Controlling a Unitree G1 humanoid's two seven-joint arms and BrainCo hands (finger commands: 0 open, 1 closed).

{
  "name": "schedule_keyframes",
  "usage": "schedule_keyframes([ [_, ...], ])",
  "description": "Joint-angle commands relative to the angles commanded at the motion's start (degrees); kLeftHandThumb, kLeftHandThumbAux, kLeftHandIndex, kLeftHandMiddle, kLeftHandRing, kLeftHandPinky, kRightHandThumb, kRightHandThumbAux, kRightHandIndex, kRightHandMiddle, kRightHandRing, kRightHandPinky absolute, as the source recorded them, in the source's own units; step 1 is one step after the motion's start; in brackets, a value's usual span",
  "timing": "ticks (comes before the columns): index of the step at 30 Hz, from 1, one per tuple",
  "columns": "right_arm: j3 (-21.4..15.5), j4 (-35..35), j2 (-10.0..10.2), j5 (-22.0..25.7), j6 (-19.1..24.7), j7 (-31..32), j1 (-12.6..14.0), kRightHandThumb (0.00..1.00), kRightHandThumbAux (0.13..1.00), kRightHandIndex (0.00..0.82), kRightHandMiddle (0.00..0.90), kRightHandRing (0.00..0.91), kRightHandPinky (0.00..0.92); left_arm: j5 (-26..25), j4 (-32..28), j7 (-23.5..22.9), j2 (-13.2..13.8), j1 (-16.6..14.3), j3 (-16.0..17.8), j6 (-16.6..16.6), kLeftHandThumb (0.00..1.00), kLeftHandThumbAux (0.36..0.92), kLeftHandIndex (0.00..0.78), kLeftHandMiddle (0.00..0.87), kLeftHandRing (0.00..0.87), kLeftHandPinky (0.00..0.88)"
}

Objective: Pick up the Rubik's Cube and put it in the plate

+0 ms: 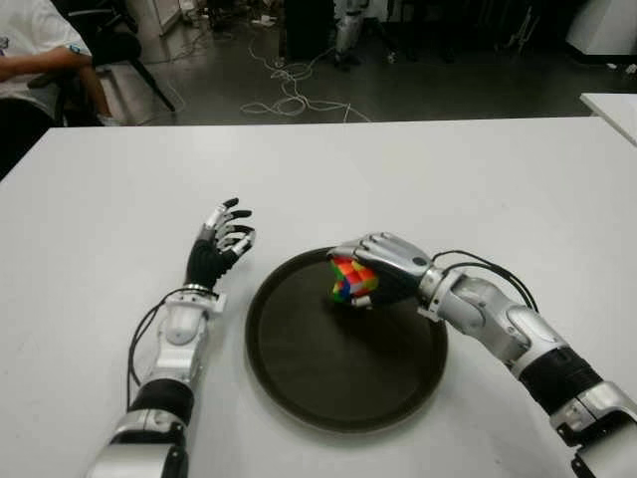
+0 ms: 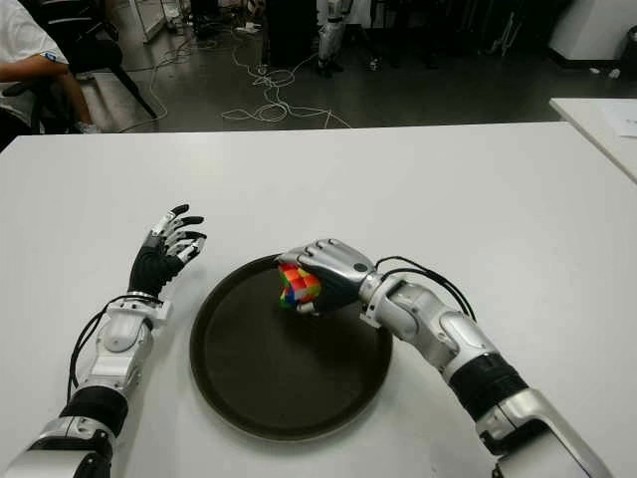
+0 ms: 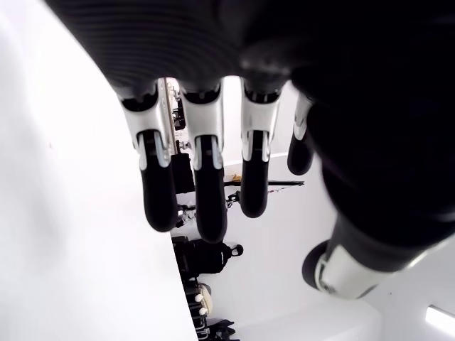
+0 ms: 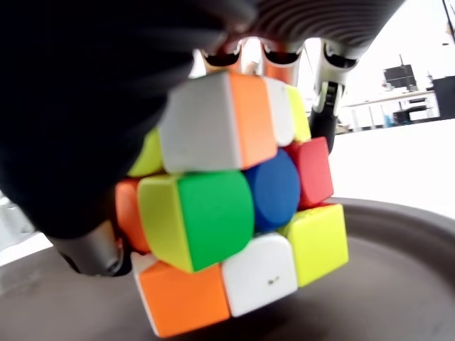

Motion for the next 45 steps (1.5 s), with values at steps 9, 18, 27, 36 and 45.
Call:
schedule_keyframes([
  [9, 0.3, 4.3, -0.2, -1.0, -4.6, -0.1, -1.9, 0.239, 0.698, 0.044, 0.027, 0.025, 0.03, -1.1, 2.8, -0.8, -0.1, -0.9, 0.9, -1.7, 0.595, 0.718, 0.139, 0.251, 0.313, 0.369],
  [18, 0.4, 7.0, 0.1, -2.1, -4.4, -1.1, -3.2, 0.036, 0.577, 0.001, 0.0, 0.0, 0.0, 0.3, 3.3, 0.8, 0.2, -1.4, 0.4, -1.3, 0.575, 0.724, 0.132, 0.256, 0.313, 0.362],
  [27, 0.5, 9.7, 0.8, -2.7, -3.1, -2.2, -4.2, 0.002, 0.54, 0.0, 0.0, 0.0, 0.0, 0.1, 3.3, 0.9, -0.1, -1.6, 0.7, -1.3, 0.579, 0.739, 0.136, 0.25, 0.299, 0.339],
  [36, 0.1, 12.8, 2.0, -2.0, -1.4, -2.2, -5.1, 0.0, 0.472, 0.0, 0.0, 0.0, 0.0, 0.1, 4.1, 0.9, -0.1, -2.0, 0.8, -1.7, 0.584, 0.729, 0.138, 0.25, 0.304, 0.344],
  [45, 0.4, 15.5, 2.3, -2.3, -1.5, -3.5, -6.1, 0.0, 0.449, 0.0, 0.0, 0.0, 0.0, -0.2, 4.4, 0.7, -0.1, -2.1, 1.0, -1.6, 0.589, 0.719, 0.139, 0.264, 0.319, 0.361],
])
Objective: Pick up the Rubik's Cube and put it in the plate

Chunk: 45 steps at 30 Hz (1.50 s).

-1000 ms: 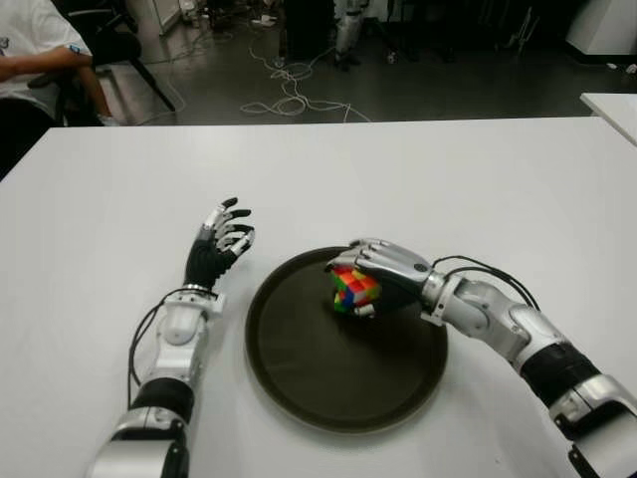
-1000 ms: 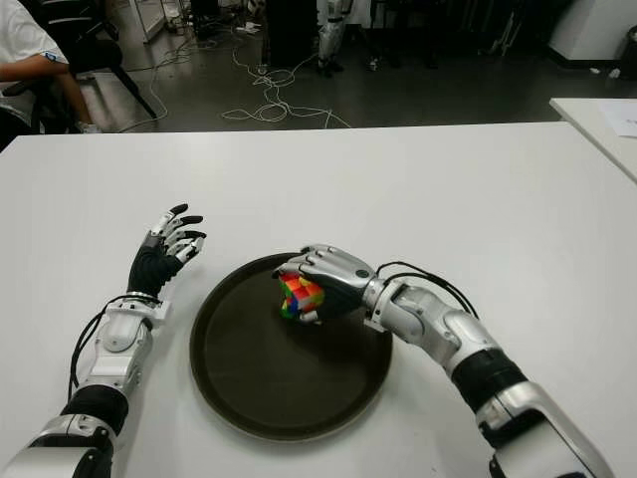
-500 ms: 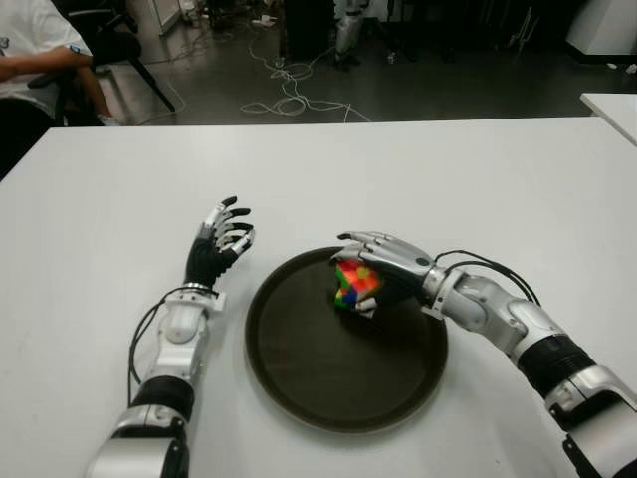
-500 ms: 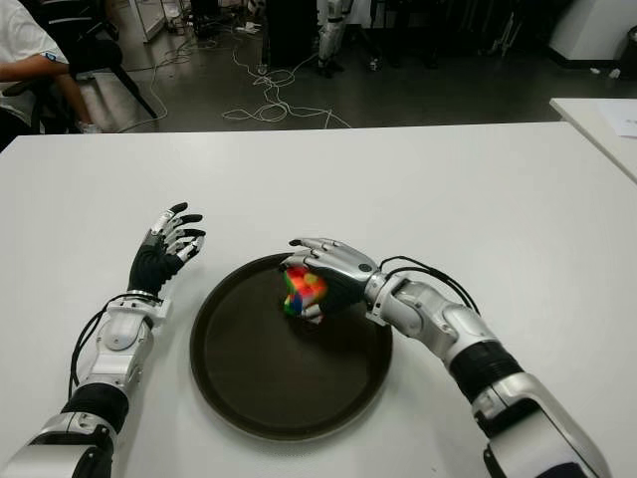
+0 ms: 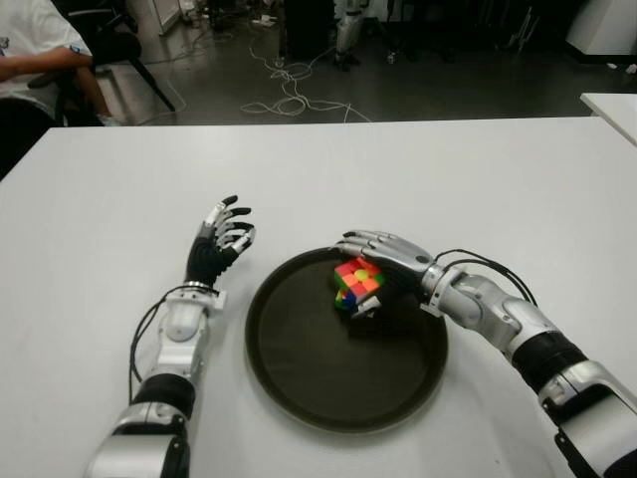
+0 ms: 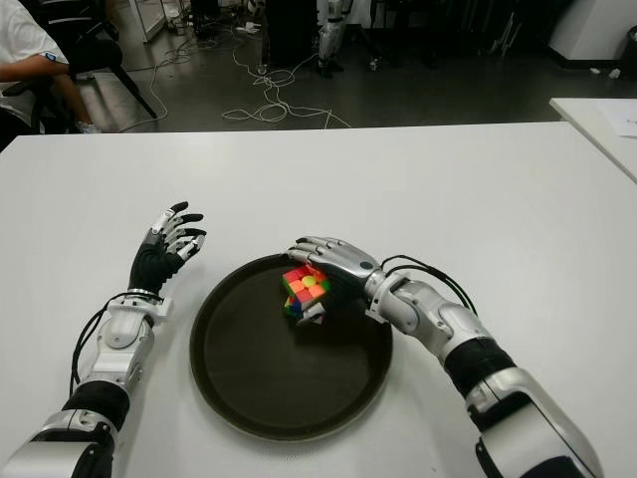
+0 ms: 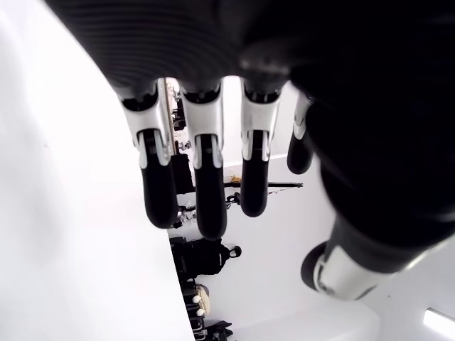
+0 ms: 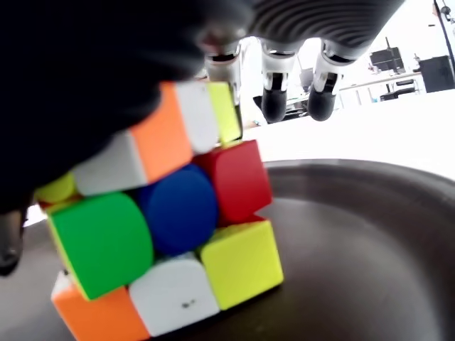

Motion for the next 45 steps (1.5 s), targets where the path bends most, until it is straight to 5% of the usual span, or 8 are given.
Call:
schedule_keyframes([
  [26, 3.1, 10.9, 0.2, -2.7, 0.4, -7.2, -5.4, 0.0, 0.446, 0.0, 0.0, 0.0, 0.0, -0.8, 0.5, -0.7, -0.5, -0.5, 0.3, 0.4, 0.619, 0.711, 0.147, 0.267, 0.325, 0.364],
  [45, -1.8, 13.5, -5.0, 1.1, -0.1, -6.5, -10.9, 0.0, 0.434, 0.0, 0.0, 0.0, 0.0, 1.4, 1.1, 1.0, 0.4, -1.0, -0.6, 0.0, 0.594, 0.7, 0.151, 0.28, 0.353, 0.41],
])
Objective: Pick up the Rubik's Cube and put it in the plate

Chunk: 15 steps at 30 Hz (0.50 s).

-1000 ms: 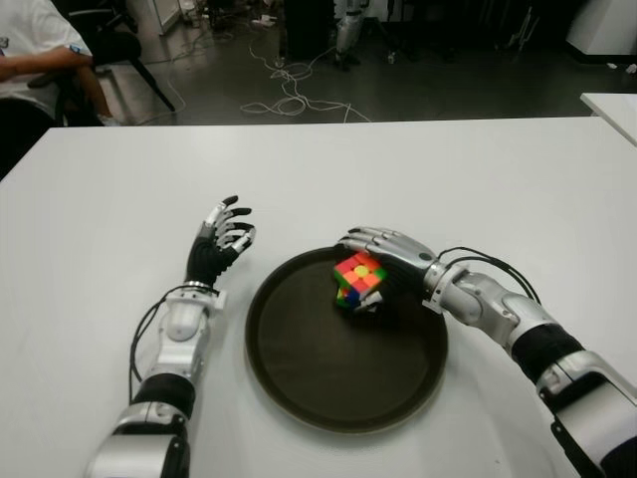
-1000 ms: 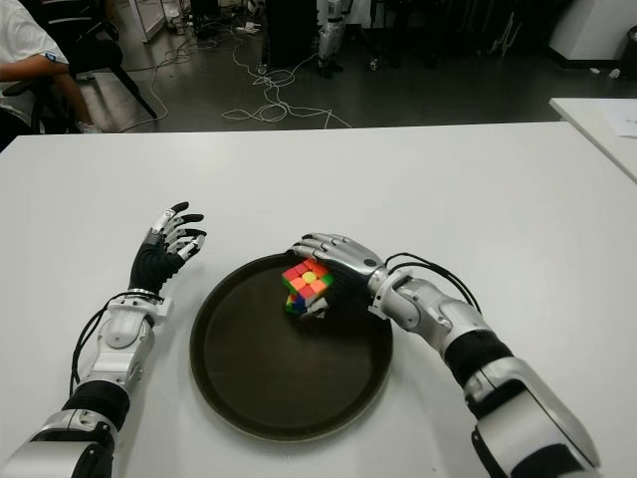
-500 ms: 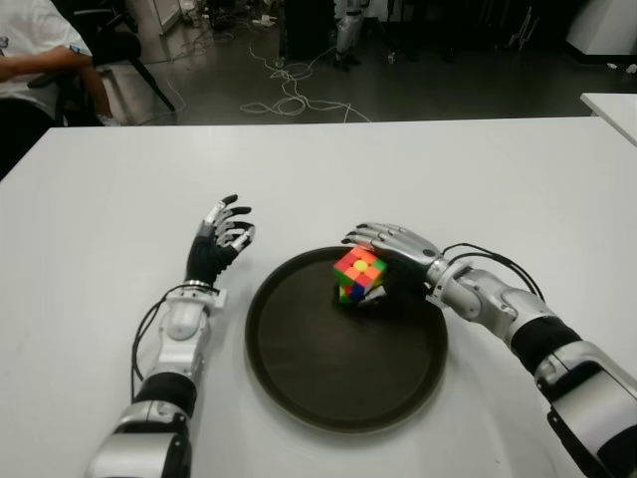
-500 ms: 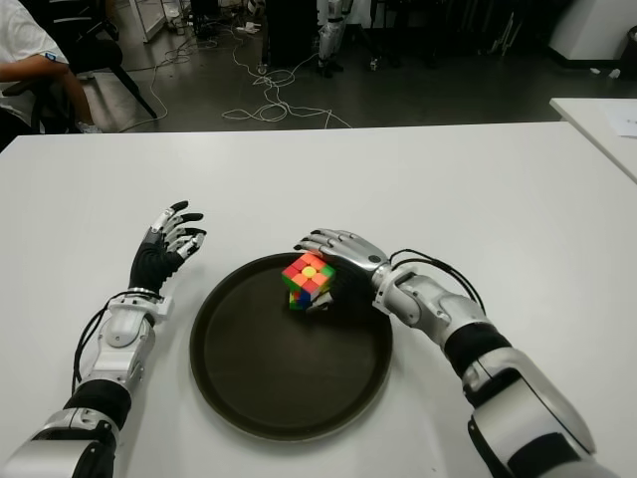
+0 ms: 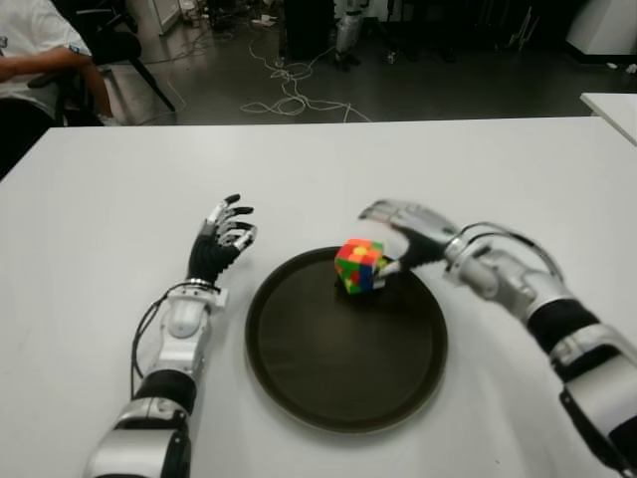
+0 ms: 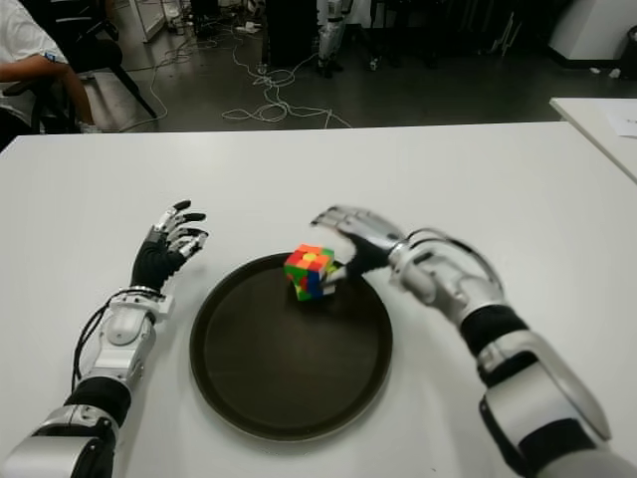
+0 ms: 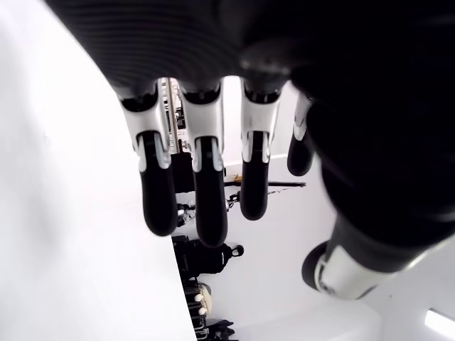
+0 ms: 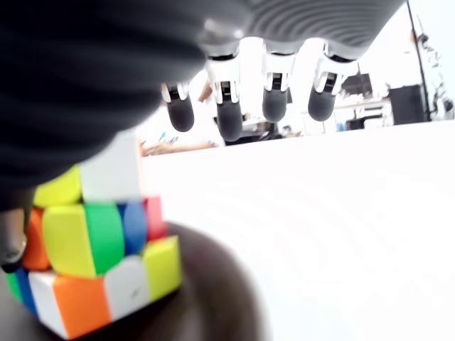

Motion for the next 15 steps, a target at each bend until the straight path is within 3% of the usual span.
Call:
schedule_keyframes([
  [15, -2.0, 4.6, 0.0, 0.3, 4.4, -4.9, -1.3, 0.0, 0.449, 0.0, 0.0, 0.0, 0.0, -0.1, 0.3, 0.0, 0.2, -0.2, -0.2, 0.5, 0.573, 0.716, 0.152, 0.279, 0.354, 0.401],
])
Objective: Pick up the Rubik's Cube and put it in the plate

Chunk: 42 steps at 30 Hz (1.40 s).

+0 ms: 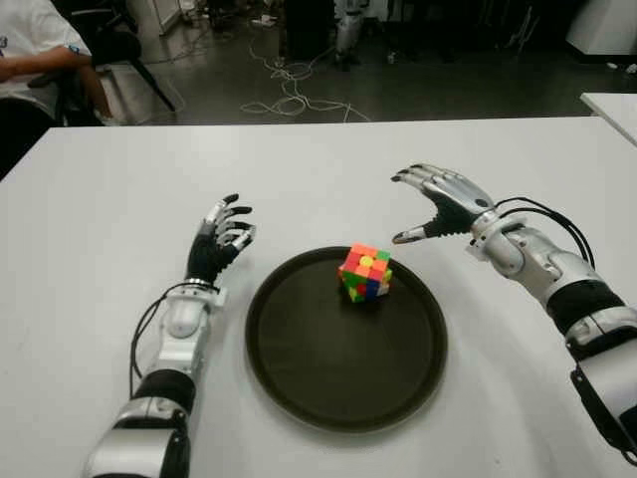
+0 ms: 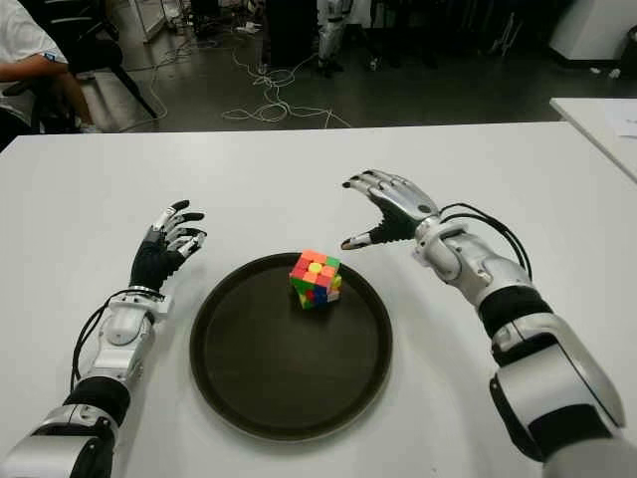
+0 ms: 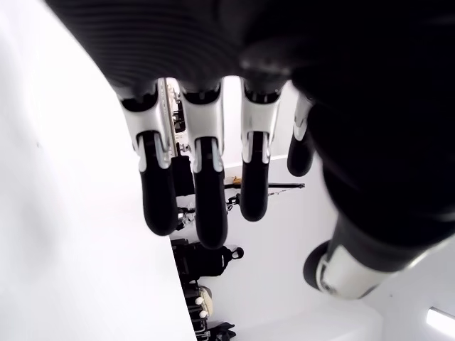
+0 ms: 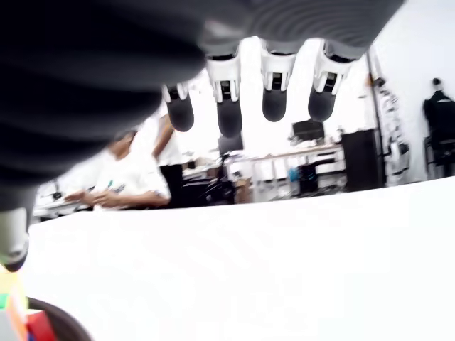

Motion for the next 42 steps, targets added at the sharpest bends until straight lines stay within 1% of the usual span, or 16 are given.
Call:
schedule_keyframes([
  [4, 0.1, 1.2, 0.2, -0.1, 0.6, -0.7, -0.5, 0.0, 0.444, 0.0, 0.0, 0.0, 0.0, -0.2, 0.1, -0.1, -0.1, 0.0, 0.1, -0.3, 0.577, 0.712, 0.151, 0.276, 0.344, 0.388],
  [11, 0.8, 3.6, 0.3, -0.8, 1.6, -1.6, -1.4, 0.0, 0.451, 0.0, 0.0, 0.0, 0.0, -0.5, 0.5, -0.9, 0.0, -0.2, 0.1, -0.2, 0.583, 0.713, 0.151, 0.27, 0.342, 0.398],
  [19, 1.1, 5.6, -0.2, -0.8, 1.9, -3.0, -2.5, 0.0, 0.453, 0.0, 0.0, 0.0, 0.0, -0.1, 0.3, -0.4, 0.0, -0.3, 0.0, 0.0, 0.57, 0.703, 0.146, 0.264, 0.337, 0.4],
  [25, -0.6, 4.4, -1.4, 1.0, 1.7, -2.1, -2.0, 0.0, 0.452, 0.0, 0.0, 0.0, 0.0, 0.2, 0.2, 0.1, 0.0, -0.3, -0.1, 0.2, 0.585, 0.703, 0.145, 0.272, 0.336, 0.392],
  [29, -1.6, 3.6, -1.4, 2.4, 1.6, -1.5, -1.5, 0.0, 0.45, 0.0, 0.0, 0.0, 0.0, 0.1, 0.1, 0.3, 0.0, -0.3, -0.1, 0.3, 0.59, 0.701, 0.144, 0.277, 0.339, 0.394],
  [32, -6.8, -1.3, -0.6, 9.6, -0.3, 1.0, 1.7, 0.0, 0.468, 0.0, 0.0, 0.0, 0.0, 0.7, 0.2, 0.9, 0.2, -0.3, -0.4, 0.3, 0.582, 0.701, 0.143, 0.273, 0.341, 0.404],
  [33, -8.5, -3.2, 0.3, 12.0, -0.7, 1.3, 3.4, 0.0, 0.478, 0.0, 0.0, 0.0, 0.0, 1.0, 0.2, 1.2, 0.2, -0.4, -0.5, 0.4, 0.578, 0.701, 0.144, 0.271, 0.341, 0.406],
  [35, -9.9, -5.7, 1.2, 14.2, -0.5, 1.6, 5.4, 0.0, 0.505, 0.0, 0.0, 0.0, 0.019, 1.2, 0.1, 1.6, 0.3, -0.4, -0.6, 0.5, 0.569, 0.7, 0.142, 0.265, 0.338, 0.407],
  [36, -11.0, -6.1, 2.1, 16.2, -1.7, 1.5, 7.3, 0.0, 0.515, 0.0, 0.0, 0.0, 0.027, 1.6, 0.0, 1.9, 0.4, -0.3, -0.7, 0.7, 0.565, 0.7, 0.141, 0.263, 0.336, 0.407],
  [37, -11.8, -6.5, 2.7, 17.5, -2.4, 1.5, 8.6, 0.0, 0.538, 0.0, 0.014, 0.024, 0.059, 1.8, 0.0, 2.1, 0.5, -0.3, -0.8, 0.7, 0.562, 0.699, 0.139, 0.261, 0.334, 0.403],
  [38, -13.0, -6.1, 4.1, 19.8, -4.1, 1.5, 10.5, 0.0, 0.546, 0.0, 0.019, 0.032, 0.07, 2.0, -0.1, 2.3, 0.6, -0.3, -0.9, 0.8, 0.56, 0.698, 0.138, 0.26, 0.334, 0.402],
  [39, -13.9, -6.0, 5.1, 21.4, -5.2, 1.6, 11.7, 0.0, 0.574, 0.013, 0.055, 0.077, 0.124, 2.1, -0.1, 2.5, 0.6, -0.3, -0.9, 0.9, 0.558, 0.698, 0.138, 0.261, 0.337, 0.408],
  [40, -15.1, -5.2, 6.7, 23.7, -6.8, 2.0, 13.3, 0.0, 0.584, 0.017, 0.068, 0.093, 0.143, 2.1, -0.2, 2.4, 0.7, -0.3, -1.0, 0.9, 0.558, 0.698, 0.138, 0.262, 0.338, 0.41],
  [41, -16.0, -4.6, 7.8, 25.2, -8.0, 2.4, 14.3, 0.009, 0.618, 0.044, 0.112, 0.142, 0.194, 2.2, -0.2, 2.4, 0.7, -0.3, -1.0, 0.9, 0.558, 0.697, 0.138, 0.261, 0.338, 0.412],
  [42, -17.0, -4.3, 9.2, 27.2, -9.2, 2.9, 15.7, 0.016, 0.64, 0.061, 0.14, 0.173, 0.228, 2.1, -0.3, 2.3, 0.7, -0.2, -0.9, 0.7, 0.559, 0.696, 0.139, 0.26, 0.338, 0.413],
])
